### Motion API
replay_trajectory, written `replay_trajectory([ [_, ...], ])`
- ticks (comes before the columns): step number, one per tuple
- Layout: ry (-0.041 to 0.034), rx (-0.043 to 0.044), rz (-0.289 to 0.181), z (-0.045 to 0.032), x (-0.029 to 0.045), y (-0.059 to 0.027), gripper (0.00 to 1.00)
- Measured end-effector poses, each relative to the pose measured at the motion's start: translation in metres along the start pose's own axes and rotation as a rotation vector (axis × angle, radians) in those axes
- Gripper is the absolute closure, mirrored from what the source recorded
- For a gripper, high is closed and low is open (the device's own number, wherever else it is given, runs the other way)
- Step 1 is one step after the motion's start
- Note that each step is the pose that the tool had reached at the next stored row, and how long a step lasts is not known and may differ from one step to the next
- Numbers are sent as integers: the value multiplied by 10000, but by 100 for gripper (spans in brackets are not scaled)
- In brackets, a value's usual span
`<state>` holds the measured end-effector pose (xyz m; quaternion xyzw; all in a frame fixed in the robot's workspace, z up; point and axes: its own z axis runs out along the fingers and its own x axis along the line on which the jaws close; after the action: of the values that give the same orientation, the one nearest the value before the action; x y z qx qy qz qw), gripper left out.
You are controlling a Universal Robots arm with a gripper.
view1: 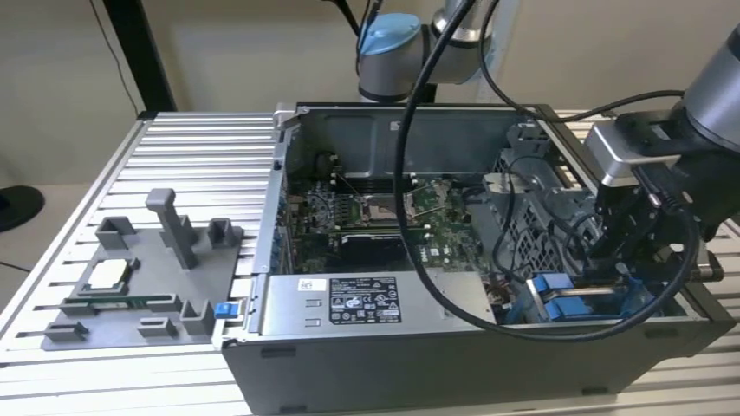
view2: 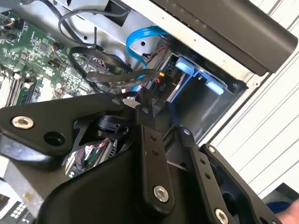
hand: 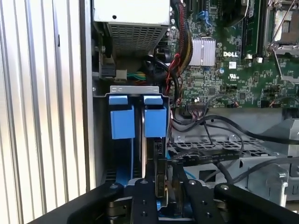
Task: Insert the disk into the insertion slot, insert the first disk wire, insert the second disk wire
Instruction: 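Insert the second disk wire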
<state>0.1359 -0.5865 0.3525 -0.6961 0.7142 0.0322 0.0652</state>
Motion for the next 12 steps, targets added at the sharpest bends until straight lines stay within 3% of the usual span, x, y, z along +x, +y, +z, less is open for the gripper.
replay_trajectory([
  [7, -1, 0, 0, -246, -35, -11, 0],
  [12, -1, 0, 0, -293, -41, -13, 0],
])
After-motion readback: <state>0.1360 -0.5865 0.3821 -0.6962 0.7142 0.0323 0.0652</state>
